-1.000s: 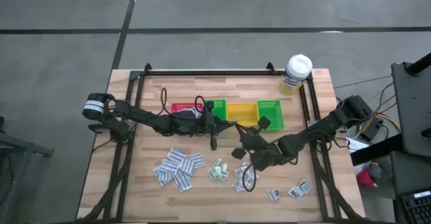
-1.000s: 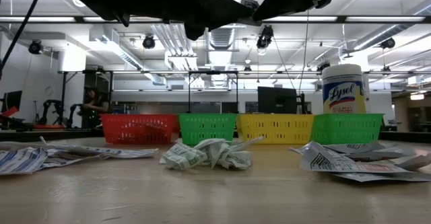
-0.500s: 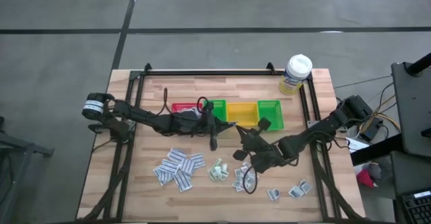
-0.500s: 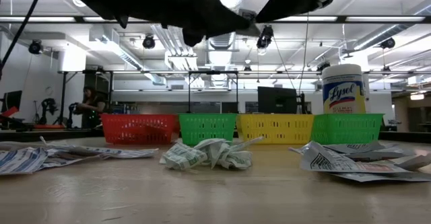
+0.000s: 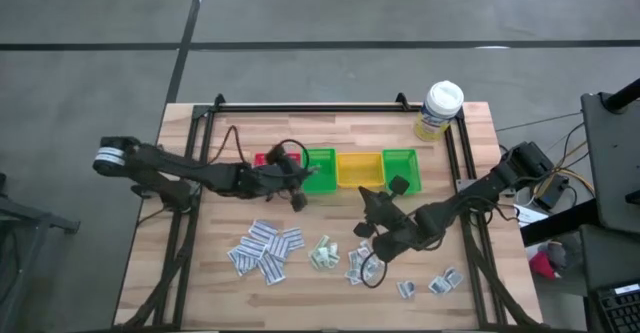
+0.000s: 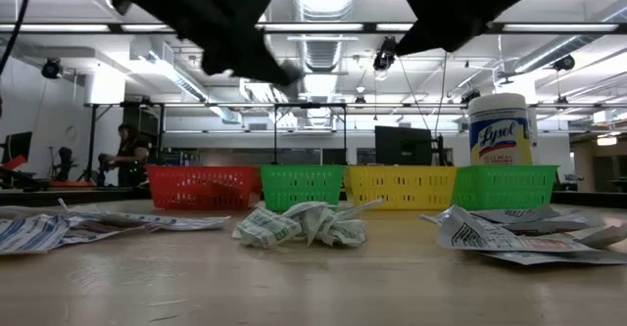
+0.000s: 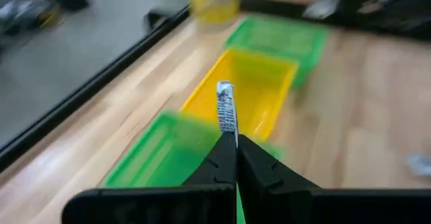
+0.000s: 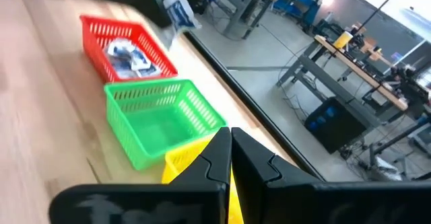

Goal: Pick & Place First Aid Supplies
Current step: Put the alcohol pad into the red basket

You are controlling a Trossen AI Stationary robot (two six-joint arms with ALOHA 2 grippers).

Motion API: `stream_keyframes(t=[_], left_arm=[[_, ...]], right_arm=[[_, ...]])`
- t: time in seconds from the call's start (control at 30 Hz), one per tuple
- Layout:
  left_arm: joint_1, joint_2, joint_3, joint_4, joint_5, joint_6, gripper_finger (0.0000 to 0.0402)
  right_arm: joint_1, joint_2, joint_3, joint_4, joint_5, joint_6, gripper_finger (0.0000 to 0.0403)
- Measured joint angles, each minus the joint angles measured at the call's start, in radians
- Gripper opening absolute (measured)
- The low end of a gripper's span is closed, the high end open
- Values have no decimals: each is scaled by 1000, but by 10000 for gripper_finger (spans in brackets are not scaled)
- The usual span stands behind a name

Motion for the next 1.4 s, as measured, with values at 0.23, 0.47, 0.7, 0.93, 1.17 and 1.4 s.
stream_keyframes(t=[0.23,0.47,0.7,0.93,1.17,1.4], left_arm=[[49,-101,-29,-359,-42,-161,0],[177,-120,-29,-468,167,-149,0],[355,-114,-18,-516,511,-11,0],[466,-96,12,-594,764,148,0],[515,-17,43,-654,764,189,0],[542,82,101,-682,786,215,0]], right_arm=[[26,-9,0,-156,-5,98,8],[70,-38,-1,-358,-16,288,8],[103,-66,-6,-408,-78,351,8],[110,-68,-11,-417,-126,353,9],[110,-92,-33,-422,-129,366,9],[117,-139,-59,-423,-154,389,8]])
